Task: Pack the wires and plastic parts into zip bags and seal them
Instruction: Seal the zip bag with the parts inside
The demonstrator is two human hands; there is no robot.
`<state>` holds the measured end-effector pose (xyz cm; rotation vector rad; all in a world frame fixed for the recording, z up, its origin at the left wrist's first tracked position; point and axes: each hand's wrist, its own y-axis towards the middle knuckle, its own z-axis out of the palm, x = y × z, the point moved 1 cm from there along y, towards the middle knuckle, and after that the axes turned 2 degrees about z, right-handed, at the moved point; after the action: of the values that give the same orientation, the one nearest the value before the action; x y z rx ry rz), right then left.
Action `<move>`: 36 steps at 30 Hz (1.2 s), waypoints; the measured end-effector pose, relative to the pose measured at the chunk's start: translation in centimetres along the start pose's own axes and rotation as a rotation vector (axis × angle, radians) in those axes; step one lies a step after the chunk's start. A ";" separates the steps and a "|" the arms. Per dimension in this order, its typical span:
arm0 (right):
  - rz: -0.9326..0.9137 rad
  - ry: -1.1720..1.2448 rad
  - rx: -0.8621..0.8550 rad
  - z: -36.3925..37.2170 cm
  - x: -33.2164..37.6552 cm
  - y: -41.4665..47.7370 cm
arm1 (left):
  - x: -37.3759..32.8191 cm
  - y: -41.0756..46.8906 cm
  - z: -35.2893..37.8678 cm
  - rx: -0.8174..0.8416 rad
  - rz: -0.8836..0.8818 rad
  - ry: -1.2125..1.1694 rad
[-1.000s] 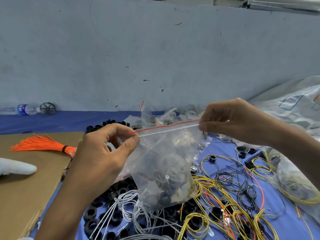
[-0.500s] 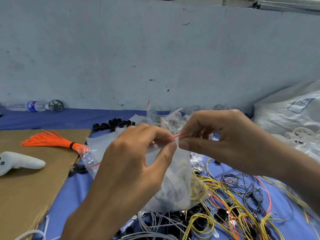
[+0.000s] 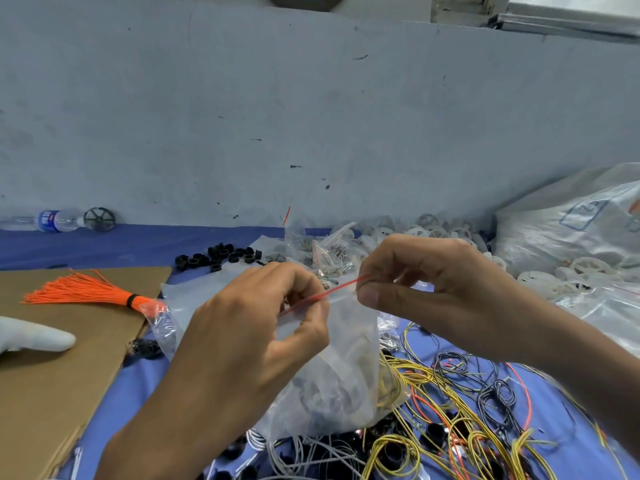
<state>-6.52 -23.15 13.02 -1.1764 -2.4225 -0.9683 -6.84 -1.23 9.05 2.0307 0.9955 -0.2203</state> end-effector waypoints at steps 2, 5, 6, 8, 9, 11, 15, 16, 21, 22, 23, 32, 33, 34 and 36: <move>0.004 0.004 0.000 -0.2 -0.2 0.0 | 0.3 0.1 0.0 0.003 -0.002 0.008; 0.006 0.021 -0.022 -0.6 -0.5 0.1 | 0.8 0.1 -0.3 0.012 -0.016 -0.042; 0.005 0.028 -0.035 -0.8 -0.7 0.0 | 1.0 0.1 -0.4 0.008 -0.021 -0.053; 0.012 0.062 -0.050 -1.2 -0.9 0.0 | 1.2 0.0 -0.7 -0.003 -0.027 -0.055; 0.016 0.090 -0.051 -1.5 -1.1 0.0 | 1.3 0.0 -0.8 -0.004 -0.028 -0.052; 0.021 0.157 -0.059 -1.9 -1.4 -0.1 | 1.6 0.0 -1.0 -0.001 -0.031 -0.042; 0.030 0.241 -0.120 -2.8 -2.1 -0.3 | 2.5 -0.1 -1.8 -0.018 -0.053 -0.012; 0.039 0.250 -0.133 -3.0 -2.2 -0.3 | 2.7 -0.1 -2.0 -0.021 -0.056 -0.009; 0.074 0.298 -0.163 -3.5 -3.5 -0.5 | 3.4 -0.1 -2.6 -0.055 -0.077 0.049; 0.085 0.310 -0.172 -3.4 -4.0 -0.6 | 3.5 -0.2 -2.6 -0.056 -0.082 0.066; 0.107 0.326 -0.183 -3.2 -4.6 -0.7 | 3.6 -0.2 -2.6 -0.054 -0.082 0.079; 0.408 0.421 0.196 4.4 -8.2 -4.4 | 4.1 0.0 -0.2 -0.082 0.001 0.122; 0.407 0.404 0.176 5.0 -8.2 -4.5 | 4.4 0.1 0.1 -0.085 0.024 0.151; 0.405 0.391 0.156 5.4 -8.2 -4.6 | 4.9 0.2 0.3 -0.093 0.036 0.156; 0.384 0.365 0.103 5.3 -8.0 -4.7 | 6.5 0.3 0.7 -0.112 -0.002 0.074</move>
<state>-4.89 -26.34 2.97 -1.2415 -1.8542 -0.8393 -2.13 1.86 5.74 1.9482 1.0325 -0.0893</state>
